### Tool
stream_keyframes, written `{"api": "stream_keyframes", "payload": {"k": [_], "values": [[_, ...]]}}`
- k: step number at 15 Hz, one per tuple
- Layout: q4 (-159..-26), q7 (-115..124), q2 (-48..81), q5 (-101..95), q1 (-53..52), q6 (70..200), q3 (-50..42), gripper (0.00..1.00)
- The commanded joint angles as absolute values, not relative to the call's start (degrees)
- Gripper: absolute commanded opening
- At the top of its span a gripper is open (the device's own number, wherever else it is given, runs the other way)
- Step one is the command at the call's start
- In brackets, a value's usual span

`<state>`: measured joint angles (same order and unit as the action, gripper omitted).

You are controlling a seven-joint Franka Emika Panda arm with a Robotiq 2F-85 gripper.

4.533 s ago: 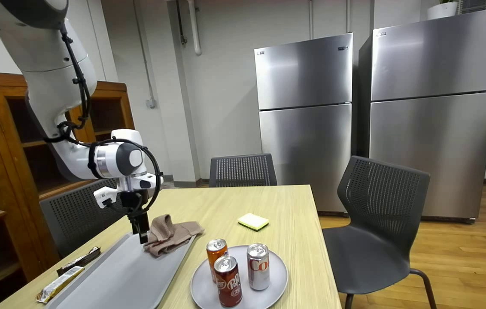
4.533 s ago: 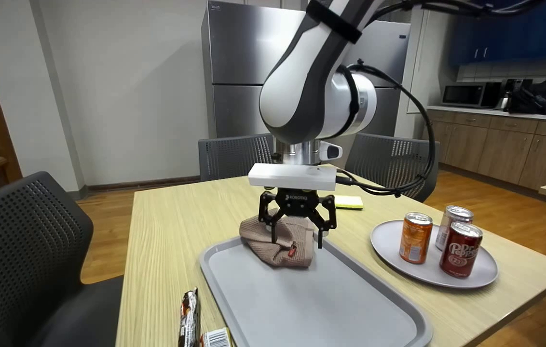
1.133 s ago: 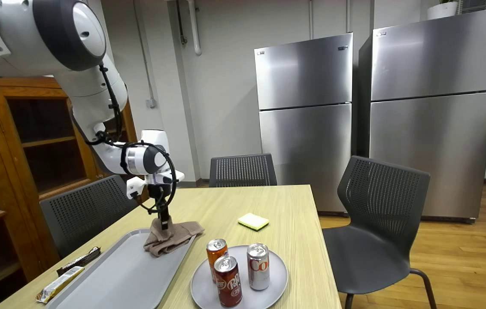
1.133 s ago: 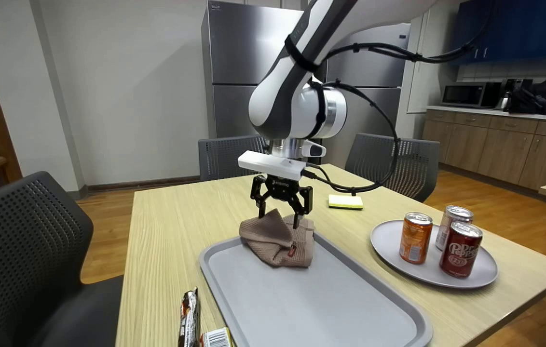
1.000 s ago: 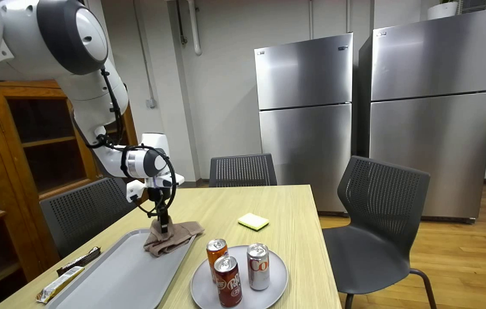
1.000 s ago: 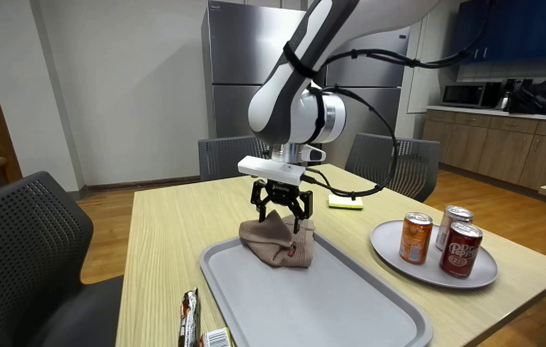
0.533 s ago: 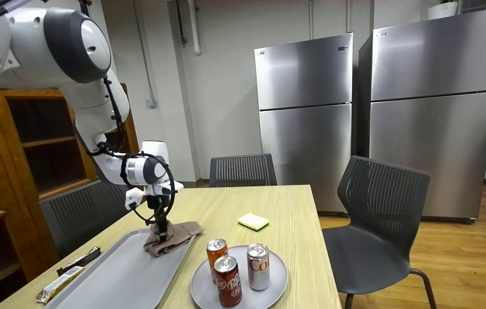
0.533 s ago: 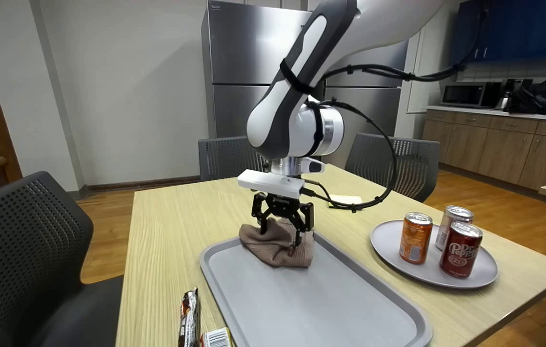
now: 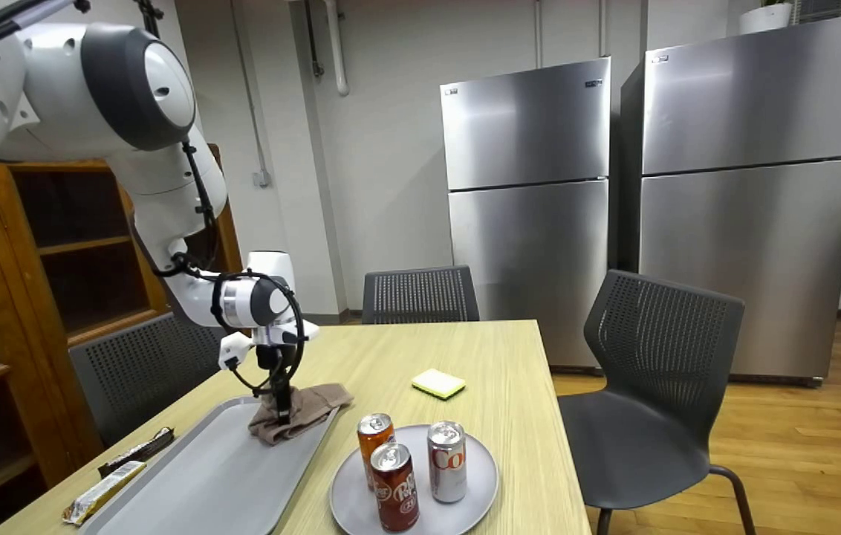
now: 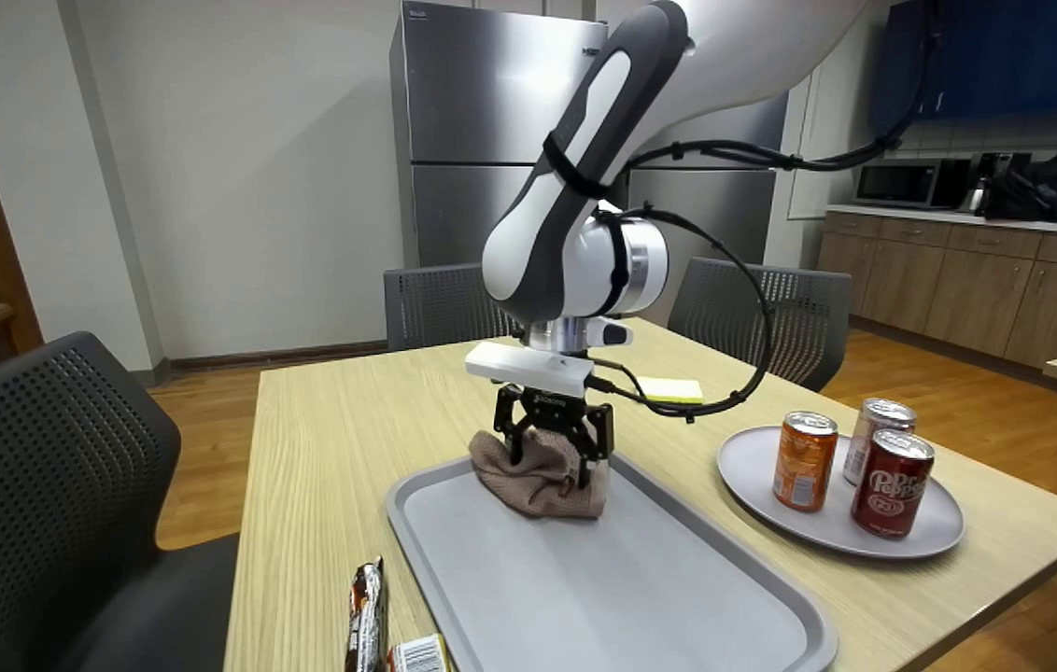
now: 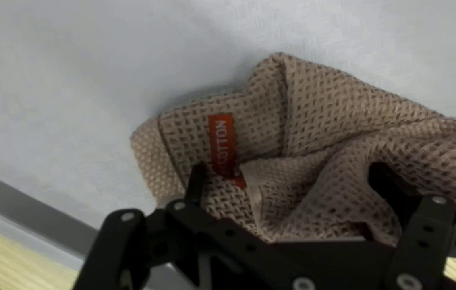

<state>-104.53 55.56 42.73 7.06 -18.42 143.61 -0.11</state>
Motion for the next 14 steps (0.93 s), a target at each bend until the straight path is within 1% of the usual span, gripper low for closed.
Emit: {"api": "stream_keyframes", "payload": {"k": [1,4,5,6,7,8,10,14], "values": [[-102.95,57.77,43.59,6.17,-19.48,141.35,-1.10,1.00],[-103.16,57.73,43.56,6.07,-19.60,141.72,-1.14,1.00],[-103.19,57.74,43.55,6.04,-19.64,141.82,-1.18,0.77],[-103.25,57.67,43.50,5.98,-19.68,141.87,-1.21,0.73],[-103.26,57.67,43.46,5.95,-19.75,141.90,-1.26,0.66],[-103.29,57.64,43.35,5.96,-19.79,141.88,-1.28,0.56],[-103.17,57.60,43.29,5.97,-19.84,141.81,-1.27,0.43],[-103.20,57.51,43.11,5.97,-19.92,141.82,-1.25,0.12]]}}
